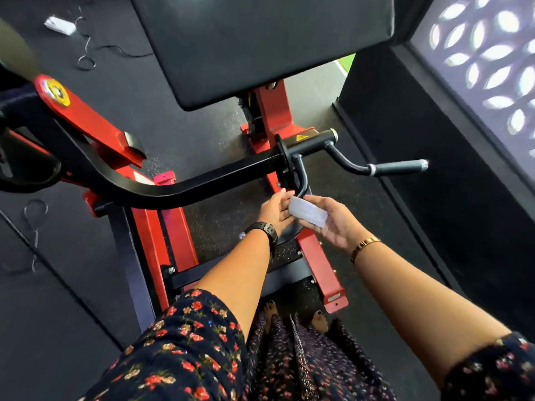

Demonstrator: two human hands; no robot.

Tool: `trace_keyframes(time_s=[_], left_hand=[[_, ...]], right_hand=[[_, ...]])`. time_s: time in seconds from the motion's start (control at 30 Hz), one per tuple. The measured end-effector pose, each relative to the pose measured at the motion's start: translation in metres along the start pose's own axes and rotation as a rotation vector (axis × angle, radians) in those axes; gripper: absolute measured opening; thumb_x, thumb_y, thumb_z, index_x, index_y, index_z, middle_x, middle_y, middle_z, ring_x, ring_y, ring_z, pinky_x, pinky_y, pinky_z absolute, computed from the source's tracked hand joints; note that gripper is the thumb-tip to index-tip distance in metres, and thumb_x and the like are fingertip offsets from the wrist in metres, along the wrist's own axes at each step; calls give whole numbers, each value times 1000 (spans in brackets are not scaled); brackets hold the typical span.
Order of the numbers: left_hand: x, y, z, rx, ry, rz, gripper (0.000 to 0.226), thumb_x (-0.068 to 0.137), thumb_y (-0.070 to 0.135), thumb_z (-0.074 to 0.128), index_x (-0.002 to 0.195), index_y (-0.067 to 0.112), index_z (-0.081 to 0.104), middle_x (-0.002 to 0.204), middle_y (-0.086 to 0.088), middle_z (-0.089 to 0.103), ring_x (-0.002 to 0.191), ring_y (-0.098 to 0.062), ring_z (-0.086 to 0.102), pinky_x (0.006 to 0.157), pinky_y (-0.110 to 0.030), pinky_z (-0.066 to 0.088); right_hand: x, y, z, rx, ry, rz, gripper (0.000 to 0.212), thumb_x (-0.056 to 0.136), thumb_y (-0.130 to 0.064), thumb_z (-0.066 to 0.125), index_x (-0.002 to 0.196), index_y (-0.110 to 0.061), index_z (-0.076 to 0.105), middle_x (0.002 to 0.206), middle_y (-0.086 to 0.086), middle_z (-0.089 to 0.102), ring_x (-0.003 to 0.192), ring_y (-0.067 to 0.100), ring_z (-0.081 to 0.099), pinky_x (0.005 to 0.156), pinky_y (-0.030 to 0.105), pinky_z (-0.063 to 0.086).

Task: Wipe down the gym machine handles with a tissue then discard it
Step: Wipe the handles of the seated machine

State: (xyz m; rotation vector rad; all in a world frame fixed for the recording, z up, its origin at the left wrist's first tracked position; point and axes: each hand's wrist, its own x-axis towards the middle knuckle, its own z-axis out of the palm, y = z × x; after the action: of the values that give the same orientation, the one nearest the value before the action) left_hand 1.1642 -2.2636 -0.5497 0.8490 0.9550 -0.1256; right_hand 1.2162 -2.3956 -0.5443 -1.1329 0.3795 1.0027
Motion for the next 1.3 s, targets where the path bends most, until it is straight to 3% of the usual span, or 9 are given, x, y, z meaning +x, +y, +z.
trace_keyframes(time_s=[0.1,0.2,0.43,0.6,0.8,0.9,1.1,1.3], left_hand=[[-4,0,21,55,-42,-47,16,97,25,55,88,17,65,73,3,64,70,-13,58,74,-26,49],[-6,-5,43,129,-78,-49,9,95,19,58,88,17,62,80,-1,61,69,-13,57,71,-25,50],[-1,-17,94,226,-171,17,15,97,9,54,86,16,61,89,-3,61,81,-13,59,67,-23,54],[4,-21,129,196,-156,1,16,98,11,53,87,17,62,88,-4,62,78,-15,61,68,-25,55],[9,-22,178,163,-73,-30,16,97,20,55,84,15,61,81,-5,63,71,-16,62,62,-27,54],[12,-23,199,134,-52,-39,20,97,25,54,82,14,63,81,-6,64,72,-18,62,67,-30,53],[18,-26,232,92,-24,-24,24,99,28,51,80,16,60,84,-5,64,76,-18,61,73,-31,51],[28,-31,247,50,-7,11,25,100,29,49,87,14,64,85,-6,65,75,-16,63,72,-29,53]], right_hand=[[-16,-15,-12,4,71,-30,27,97,-18,41,107,-6,63,104,14,65,79,22,68,66,31,60],[-28,-29,-26,-2,109,-61,24,96,-19,44,102,-7,63,97,12,66,74,22,68,60,31,60],[-42,-54,-66,61,202,-144,20,97,-13,43,104,-7,61,100,13,63,82,22,66,72,31,58],[-43,-69,-98,155,244,-175,21,96,-11,47,111,-4,59,99,14,63,83,21,65,68,29,60],[-40,-98,-132,190,229,-184,23,97,-12,44,114,-3,57,104,18,60,84,25,65,67,33,60],[-39,-116,-146,170,221,-182,23,97,-13,45,113,-2,59,105,19,59,85,26,64,75,36,57],[-37,-150,-169,146,143,-160,22,98,-11,45,114,-3,57,103,19,63,89,26,65,73,34,59],[-29,-166,-185,79,81,-146,23,93,2,50,115,-4,56,114,21,58,93,28,65,73,37,60]])
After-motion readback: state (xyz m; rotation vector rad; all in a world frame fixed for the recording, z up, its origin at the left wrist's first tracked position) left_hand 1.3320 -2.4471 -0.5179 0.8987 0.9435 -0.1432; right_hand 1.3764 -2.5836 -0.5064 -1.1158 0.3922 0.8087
